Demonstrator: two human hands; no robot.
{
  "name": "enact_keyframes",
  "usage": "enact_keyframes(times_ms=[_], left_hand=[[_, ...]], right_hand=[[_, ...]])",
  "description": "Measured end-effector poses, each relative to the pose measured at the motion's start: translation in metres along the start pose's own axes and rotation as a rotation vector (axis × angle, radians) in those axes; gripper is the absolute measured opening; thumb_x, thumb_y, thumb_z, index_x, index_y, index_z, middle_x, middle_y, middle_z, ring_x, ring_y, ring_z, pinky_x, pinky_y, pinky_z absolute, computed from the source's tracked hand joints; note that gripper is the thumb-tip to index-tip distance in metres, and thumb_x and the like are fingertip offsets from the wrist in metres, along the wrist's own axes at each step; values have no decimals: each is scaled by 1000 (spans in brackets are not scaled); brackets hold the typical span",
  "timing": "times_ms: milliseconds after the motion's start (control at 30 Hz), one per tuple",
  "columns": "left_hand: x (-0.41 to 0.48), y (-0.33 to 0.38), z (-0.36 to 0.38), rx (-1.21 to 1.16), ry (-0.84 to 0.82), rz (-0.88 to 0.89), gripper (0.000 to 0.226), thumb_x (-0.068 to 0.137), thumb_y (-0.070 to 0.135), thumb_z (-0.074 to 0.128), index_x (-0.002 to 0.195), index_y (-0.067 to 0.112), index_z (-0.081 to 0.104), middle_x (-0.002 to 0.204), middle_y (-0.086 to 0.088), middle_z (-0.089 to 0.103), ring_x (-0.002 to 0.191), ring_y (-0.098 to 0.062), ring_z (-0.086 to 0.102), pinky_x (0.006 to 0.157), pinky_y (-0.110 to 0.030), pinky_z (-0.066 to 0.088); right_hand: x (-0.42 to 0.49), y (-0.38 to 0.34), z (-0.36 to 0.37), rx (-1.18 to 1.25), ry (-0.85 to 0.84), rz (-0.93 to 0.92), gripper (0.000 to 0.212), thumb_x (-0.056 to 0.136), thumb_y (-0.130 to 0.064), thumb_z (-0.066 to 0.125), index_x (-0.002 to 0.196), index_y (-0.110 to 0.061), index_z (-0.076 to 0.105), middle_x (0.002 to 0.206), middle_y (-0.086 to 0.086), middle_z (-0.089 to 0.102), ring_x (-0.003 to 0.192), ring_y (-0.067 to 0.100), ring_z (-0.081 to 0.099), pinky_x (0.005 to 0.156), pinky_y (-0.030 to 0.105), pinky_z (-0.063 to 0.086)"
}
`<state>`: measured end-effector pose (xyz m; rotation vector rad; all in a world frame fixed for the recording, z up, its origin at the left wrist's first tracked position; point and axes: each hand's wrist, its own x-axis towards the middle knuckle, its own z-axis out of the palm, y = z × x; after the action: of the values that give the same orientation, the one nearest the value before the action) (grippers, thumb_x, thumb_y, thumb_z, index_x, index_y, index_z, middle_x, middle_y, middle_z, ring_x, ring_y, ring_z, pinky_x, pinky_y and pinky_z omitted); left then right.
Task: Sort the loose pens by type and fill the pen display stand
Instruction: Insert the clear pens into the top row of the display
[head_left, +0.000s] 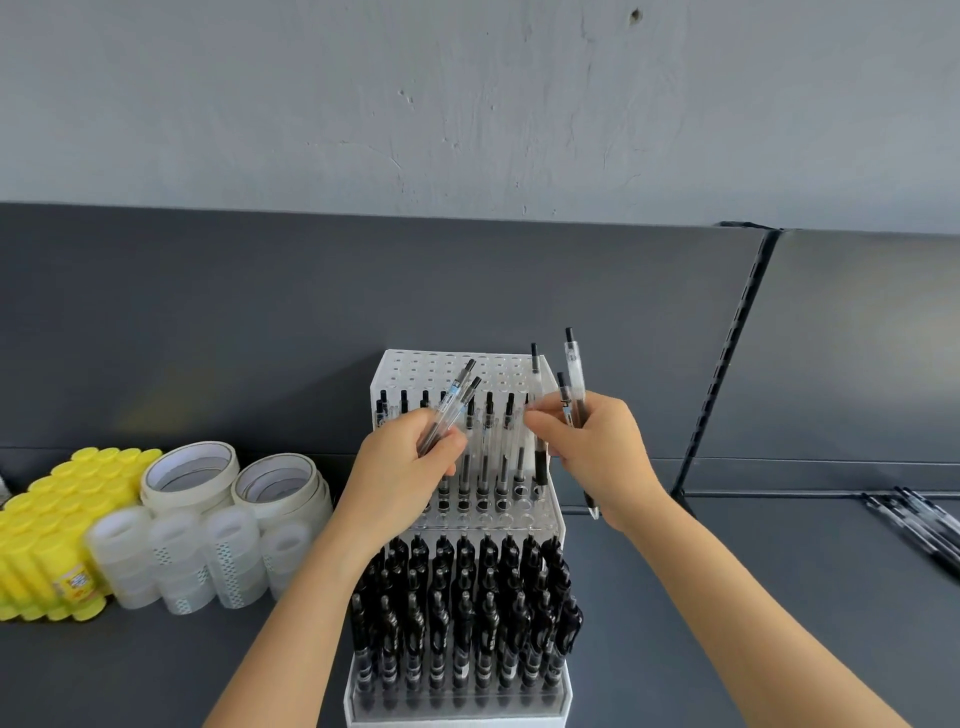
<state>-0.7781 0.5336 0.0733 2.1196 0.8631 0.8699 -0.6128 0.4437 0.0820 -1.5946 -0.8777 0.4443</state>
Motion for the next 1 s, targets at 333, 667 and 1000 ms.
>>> enact_keyframes(times_ms=[333, 667, 1000], left_hand=[[-1, -15, -4, 26, 16, -6, 36, 95, 32, 54, 72, 5, 57, 52, 18, 55, 46, 0, 44, 52, -12, 36], [-5, -15, -6, 21, 1, -16, 34, 95, 33, 54, 71, 8, 56, 58, 6, 57, 48, 0, 44, 56, -24, 37], [-3, -16, -2, 13, -21, 0, 35, 96, 35, 51, 79, 5, 61, 57, 13, 57, 47, 0, 44, 51, -14, 36]], right_hand=[[2, 19, 11, -437, 55, -182, 23, 83, -17, 67, 76, 3, 59, 58, 4, 49, 51, 15, 35, 44, 18, 30], [-4, 30, 13, -412, 53, -103, 19, 80, -15, 70, 72, 1, 63, 58, 5, 56, 43, 7, 37, 44, 13, 34], [-7, 29, 6, -412, -12, -85, 23, 80, -27, 73, 79, -7, 61, 63, 1, 54, 47, 8, 39, 45, 13, 33]])
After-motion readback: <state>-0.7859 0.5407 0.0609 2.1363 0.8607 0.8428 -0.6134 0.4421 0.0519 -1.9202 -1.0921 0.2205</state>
